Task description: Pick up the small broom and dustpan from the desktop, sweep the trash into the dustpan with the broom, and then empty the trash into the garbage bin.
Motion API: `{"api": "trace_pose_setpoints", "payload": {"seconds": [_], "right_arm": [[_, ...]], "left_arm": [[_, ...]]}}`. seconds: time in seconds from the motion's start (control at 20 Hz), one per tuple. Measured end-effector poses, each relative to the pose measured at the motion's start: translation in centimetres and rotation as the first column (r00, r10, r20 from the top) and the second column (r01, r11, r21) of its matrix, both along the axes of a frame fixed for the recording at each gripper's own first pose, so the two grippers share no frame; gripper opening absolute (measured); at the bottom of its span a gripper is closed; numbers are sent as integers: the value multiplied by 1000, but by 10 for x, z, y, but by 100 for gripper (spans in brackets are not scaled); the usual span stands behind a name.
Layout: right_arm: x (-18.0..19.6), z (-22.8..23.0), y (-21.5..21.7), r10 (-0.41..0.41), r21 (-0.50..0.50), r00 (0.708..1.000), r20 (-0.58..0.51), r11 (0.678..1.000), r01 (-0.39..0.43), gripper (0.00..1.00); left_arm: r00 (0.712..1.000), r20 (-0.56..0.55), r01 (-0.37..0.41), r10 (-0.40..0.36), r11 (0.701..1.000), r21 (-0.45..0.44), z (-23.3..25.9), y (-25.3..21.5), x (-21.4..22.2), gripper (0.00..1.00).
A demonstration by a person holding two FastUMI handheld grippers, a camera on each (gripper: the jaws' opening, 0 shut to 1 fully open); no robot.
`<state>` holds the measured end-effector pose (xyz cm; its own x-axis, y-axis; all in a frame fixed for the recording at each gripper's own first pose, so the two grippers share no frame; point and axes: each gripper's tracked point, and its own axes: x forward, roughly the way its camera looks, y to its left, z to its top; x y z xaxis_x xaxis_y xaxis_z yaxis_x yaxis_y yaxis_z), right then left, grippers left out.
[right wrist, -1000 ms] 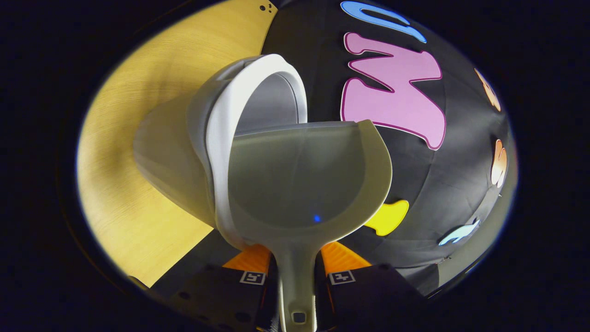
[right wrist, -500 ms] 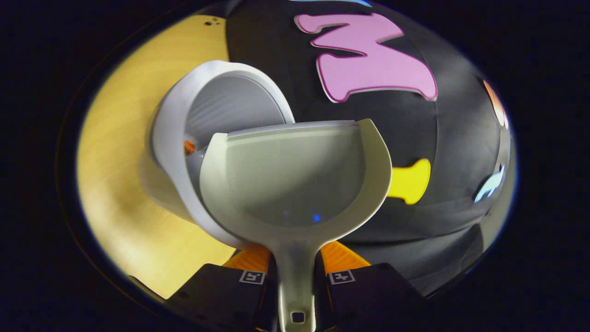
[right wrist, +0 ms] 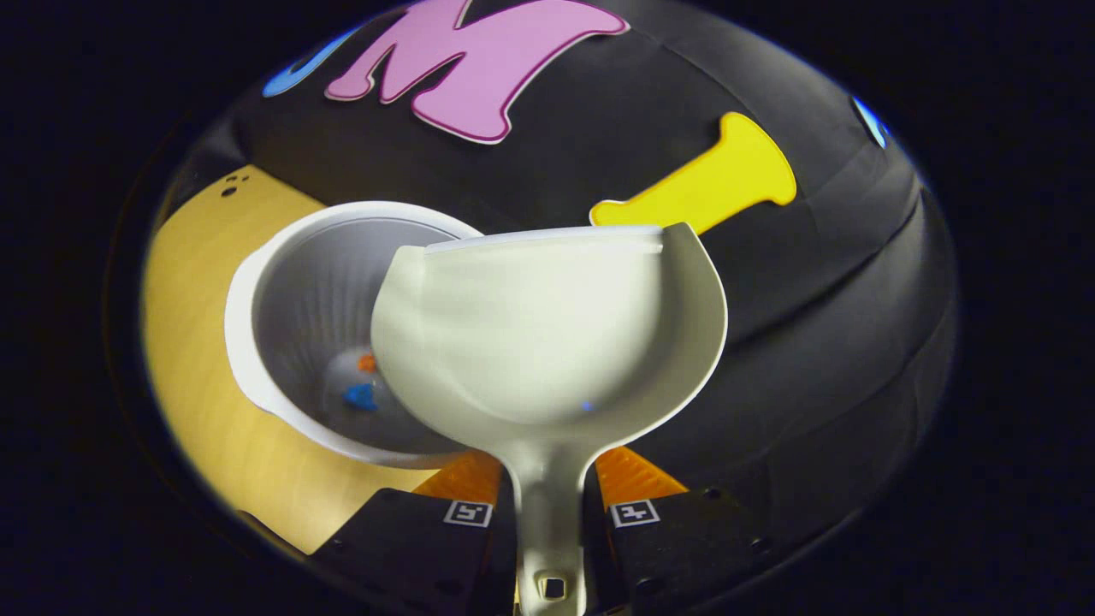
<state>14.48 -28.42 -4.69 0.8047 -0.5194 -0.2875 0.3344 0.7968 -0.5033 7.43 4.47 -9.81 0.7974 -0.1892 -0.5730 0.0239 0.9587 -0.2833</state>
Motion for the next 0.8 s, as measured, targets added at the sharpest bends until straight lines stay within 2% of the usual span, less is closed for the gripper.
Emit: {"api": "trace_pose_setpoints", "payload": {"seconds": [0.05, 0.15, 0.25, 0.35, 0.45, 0.5, 0.65, 0.75, 0.8], "right_arm": [[1, -1, 3, 1, 60, 1000, 28, 998, -3, 38], [5, 4, 11, 1, 179, 995, 97, 984, -18, 35], [9, 14, 25, 0, 311, 985, 171, 949, -55, 35], [5, 28, 47, 14, 388, 973, 230, 915, -105, 35], [-12, 44, 76, 43, 419, 960, 278, 893, -161, 35], [-22, 48, 90, 56, 422, 955, 291, 888, -180, 39], [-47, 53, 146, 111, 441, 944, 309, 863, -246, 31], [-57, 48, 185, 164, 443, 939, 303, 848, -291, 39], [-60, 45, 205, 192, 452, 935, 298, 835, -315, 31]], "left_arm": [[1000, 10, -9, 9, 1000, 2, 4, 2, 2, 29], [1000, 26, -17, 17, 1000, 21, 11, 7, 4, 29], [999, 35, -16, 15, 999, 33, 17, 7, 6, 29], [999, 41, -13, 11, 999, 46, 19, 6, 6, 29], [999, 50, -6, 4, 999, 50, 19, 4, 7, 29], [998, 55, -3, 0, 999, 52, 19, 3, 7, 29], [997, 72, 15, -18, 999, 49, 15, -2, 14, 29], [997, 73, 24, -28, 998, 52, 8, -2, 18, 29], [997, 76, 28, -32, 998, 53, 5, -2, 20, 29]]}}
